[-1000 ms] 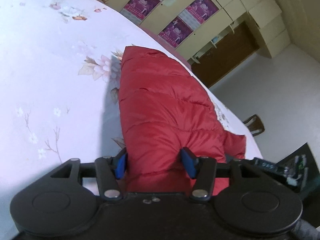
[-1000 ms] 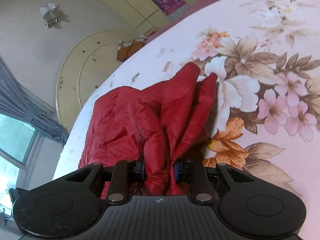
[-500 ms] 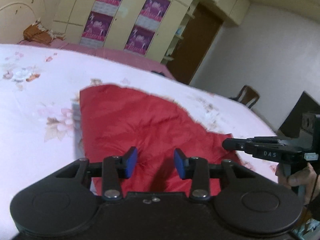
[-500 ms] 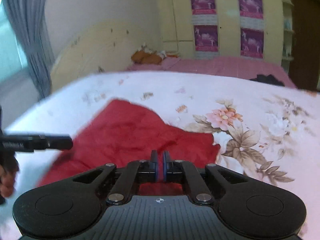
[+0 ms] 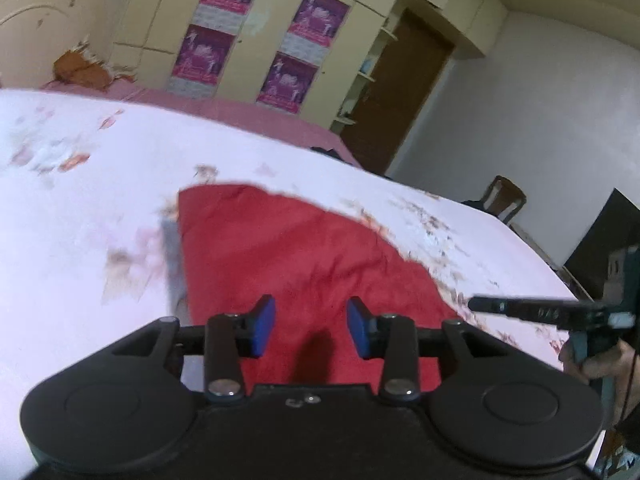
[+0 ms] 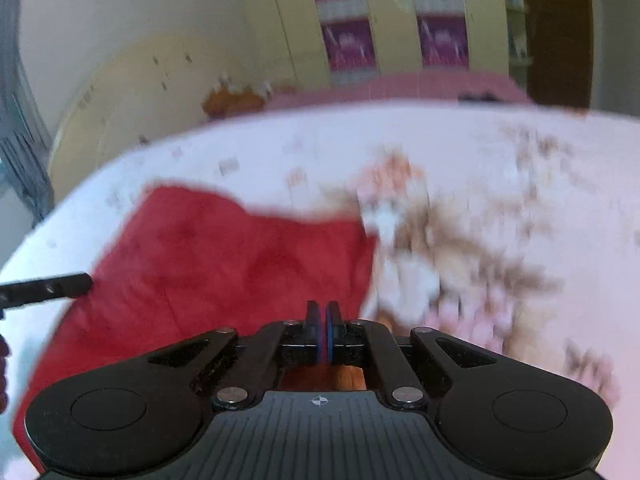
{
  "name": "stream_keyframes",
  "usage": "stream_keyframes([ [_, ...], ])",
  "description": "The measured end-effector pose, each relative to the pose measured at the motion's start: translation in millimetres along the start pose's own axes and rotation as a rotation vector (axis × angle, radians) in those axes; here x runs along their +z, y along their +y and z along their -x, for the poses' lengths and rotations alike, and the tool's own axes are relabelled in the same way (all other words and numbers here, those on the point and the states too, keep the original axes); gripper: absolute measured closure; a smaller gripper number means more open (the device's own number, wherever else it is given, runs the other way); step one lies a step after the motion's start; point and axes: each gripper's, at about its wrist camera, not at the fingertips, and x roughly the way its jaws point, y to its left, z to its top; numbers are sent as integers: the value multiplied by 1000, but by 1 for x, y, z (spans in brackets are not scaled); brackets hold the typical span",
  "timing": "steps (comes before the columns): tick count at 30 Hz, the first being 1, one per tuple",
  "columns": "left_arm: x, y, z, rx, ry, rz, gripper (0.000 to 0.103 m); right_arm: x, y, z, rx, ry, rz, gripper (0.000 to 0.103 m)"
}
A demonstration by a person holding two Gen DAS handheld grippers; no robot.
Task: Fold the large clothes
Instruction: 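Open both grippers and move them over the folded jacket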
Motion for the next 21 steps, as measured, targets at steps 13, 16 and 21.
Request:
stream_keyframes([
  [13,45,28,-93,14,142,0,70,31,30,-117,26,179,92,99],
  [16,44,33,-76,21,118,34,67,31,8,-106,-11,176,53,99],
  [21,19,2,-10,-18,52,-3,64,22,11,-27,77,87,82,99],
])
